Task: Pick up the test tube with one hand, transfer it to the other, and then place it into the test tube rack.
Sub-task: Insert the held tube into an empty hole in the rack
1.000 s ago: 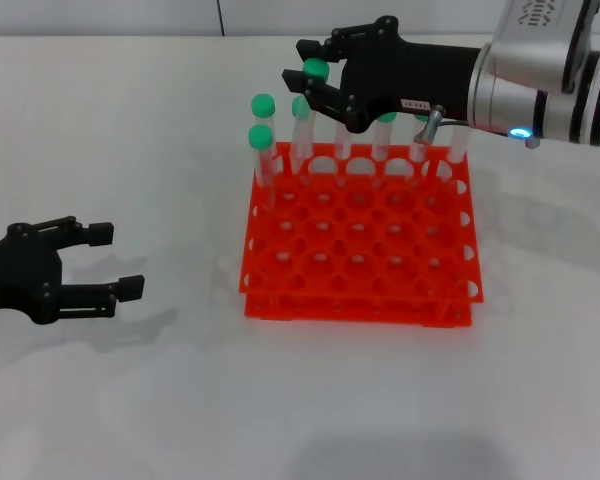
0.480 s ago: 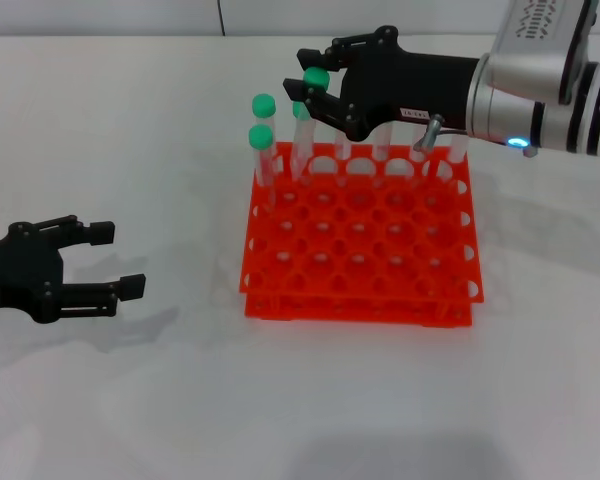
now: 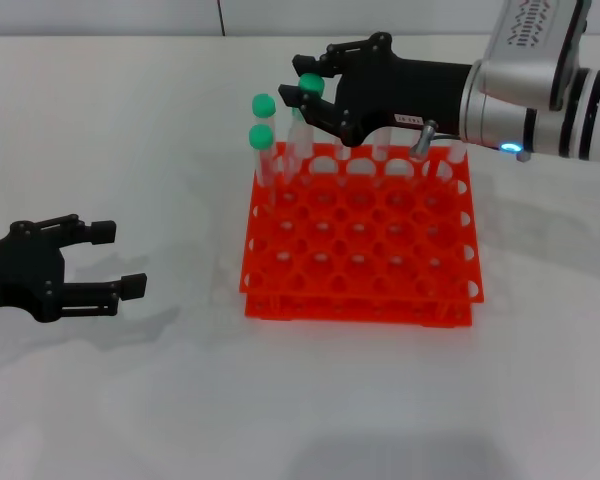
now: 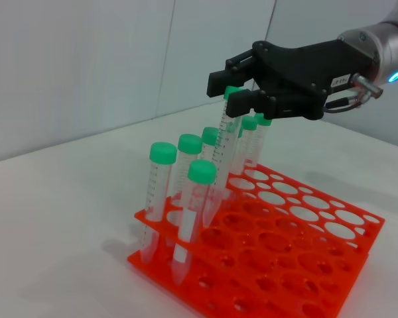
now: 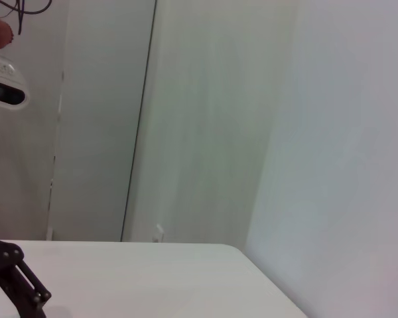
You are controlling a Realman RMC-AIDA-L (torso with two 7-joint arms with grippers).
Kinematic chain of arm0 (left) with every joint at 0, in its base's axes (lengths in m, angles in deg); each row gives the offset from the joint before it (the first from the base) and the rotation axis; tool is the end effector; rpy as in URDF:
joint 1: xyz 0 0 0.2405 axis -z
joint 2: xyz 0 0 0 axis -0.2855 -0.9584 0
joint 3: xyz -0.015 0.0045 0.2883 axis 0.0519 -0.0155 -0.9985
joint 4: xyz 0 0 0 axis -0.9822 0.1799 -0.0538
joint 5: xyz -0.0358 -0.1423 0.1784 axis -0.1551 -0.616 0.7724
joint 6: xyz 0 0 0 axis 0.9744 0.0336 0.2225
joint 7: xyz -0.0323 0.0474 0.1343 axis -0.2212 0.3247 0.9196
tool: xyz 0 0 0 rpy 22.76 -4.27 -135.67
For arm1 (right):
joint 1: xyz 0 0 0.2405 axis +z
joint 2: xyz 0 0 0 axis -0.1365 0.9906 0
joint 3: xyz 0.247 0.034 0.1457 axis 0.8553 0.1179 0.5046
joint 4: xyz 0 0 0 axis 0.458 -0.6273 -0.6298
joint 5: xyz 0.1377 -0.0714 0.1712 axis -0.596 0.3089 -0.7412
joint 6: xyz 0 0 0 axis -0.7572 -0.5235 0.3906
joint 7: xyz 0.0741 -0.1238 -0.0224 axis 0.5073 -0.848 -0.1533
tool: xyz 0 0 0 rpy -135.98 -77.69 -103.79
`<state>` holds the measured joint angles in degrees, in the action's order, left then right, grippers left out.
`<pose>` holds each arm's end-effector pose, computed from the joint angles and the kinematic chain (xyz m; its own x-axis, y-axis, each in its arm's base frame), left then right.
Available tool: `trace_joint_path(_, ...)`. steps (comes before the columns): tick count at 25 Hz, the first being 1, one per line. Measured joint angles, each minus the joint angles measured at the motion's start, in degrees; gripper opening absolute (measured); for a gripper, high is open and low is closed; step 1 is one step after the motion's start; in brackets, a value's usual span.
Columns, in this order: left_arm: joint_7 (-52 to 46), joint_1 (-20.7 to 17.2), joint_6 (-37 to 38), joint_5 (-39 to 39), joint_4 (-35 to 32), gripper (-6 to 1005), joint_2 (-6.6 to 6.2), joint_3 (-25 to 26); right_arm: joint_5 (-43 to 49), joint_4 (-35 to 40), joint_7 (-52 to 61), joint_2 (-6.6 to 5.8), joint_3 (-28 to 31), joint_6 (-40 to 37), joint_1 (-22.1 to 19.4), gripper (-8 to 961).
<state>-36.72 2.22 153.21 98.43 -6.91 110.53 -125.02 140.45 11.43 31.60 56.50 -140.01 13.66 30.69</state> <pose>-0.3590 0.3082 0.0478 0.8160 0.3895 0.4272 0.5045 -0.8406 -0.1973 0.1500 0.4408 -0.0809 0.8774 0.1244 -0.4633 -0.1073 -0.8904 -0.4423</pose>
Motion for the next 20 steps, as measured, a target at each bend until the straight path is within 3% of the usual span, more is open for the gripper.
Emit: trace_joint_path(20, 0.0, -0.1, 0.0, 0.0, 0.0, 887, 0.09, 0.2, -0.1, 2.0, 0.3, -0.01, -1.1, -0.6, -0.4, 280)
